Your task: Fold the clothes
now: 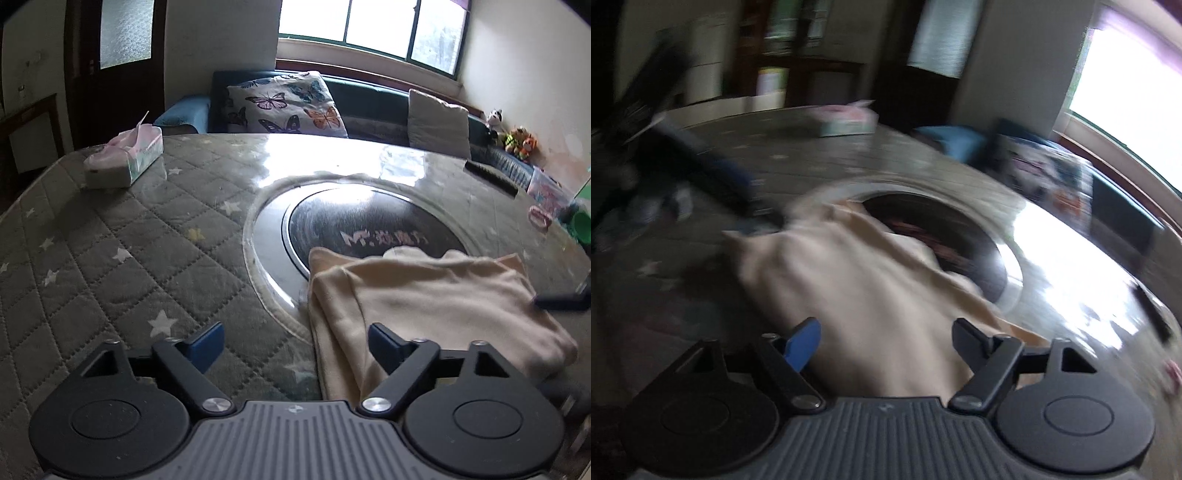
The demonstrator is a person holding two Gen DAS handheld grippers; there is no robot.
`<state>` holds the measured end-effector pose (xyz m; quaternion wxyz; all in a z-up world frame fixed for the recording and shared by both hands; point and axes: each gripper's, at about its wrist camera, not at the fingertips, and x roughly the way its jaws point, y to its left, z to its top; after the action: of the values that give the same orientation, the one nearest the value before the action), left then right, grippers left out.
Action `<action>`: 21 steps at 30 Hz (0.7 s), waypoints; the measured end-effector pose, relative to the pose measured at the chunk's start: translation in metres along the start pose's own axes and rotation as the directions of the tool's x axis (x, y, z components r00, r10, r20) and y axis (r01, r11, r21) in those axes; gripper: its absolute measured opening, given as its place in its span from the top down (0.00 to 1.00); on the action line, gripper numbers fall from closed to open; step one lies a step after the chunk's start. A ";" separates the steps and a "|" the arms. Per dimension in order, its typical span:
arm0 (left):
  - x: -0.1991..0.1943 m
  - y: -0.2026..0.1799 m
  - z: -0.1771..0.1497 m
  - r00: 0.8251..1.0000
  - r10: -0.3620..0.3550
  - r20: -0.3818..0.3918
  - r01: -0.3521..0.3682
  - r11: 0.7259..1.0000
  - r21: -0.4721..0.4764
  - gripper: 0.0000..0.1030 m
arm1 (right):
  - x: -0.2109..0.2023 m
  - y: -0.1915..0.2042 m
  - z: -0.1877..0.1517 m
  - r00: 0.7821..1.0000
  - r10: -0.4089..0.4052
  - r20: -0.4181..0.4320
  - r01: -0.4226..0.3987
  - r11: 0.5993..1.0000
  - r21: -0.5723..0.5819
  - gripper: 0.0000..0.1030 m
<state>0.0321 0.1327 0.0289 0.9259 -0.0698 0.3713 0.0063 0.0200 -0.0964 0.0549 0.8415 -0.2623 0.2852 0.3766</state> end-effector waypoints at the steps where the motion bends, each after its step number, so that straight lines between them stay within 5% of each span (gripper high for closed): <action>1: 0.000 0.001 0.002 1.000 -0.007 -0.002 0.007 1.000 -0.011 0.19 | 0.004 0.008 0.004 1.000 0.026 0.001 -0.026 0.999 -0.027 0.28; 9: 0.007 0.019 0.009 0.994 -0.092 -0.051 0.082 0.981 -0.176 0.19 | 0.034 0.067 0.031 0.990 0.142 0.006 -0.138 0.970 -0.198 0.49; 18: 0.017 0.031 0.006 0.974 -0.206 -0.090 0.165 0.928 -0.335 0.20 | 0.042 0.080 0.036 0.991 0.133 0.028 -0.123 0.966 -0.227 0.85; 21: 0.019 0.030 0.007 0.965 -0.246 -0.091 0.194 0.904 -0.381 0.21 | 0.040 0.080 0.037 0.991 0.126 0.042 -0.115 0.970 -0.213 0.90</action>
<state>0.0483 0.1629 0.0168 0.8632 -0.2842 0.4159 -0.0337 -0.0096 -0.0066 0.0354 0.7922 -0.3214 0.2356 0.4621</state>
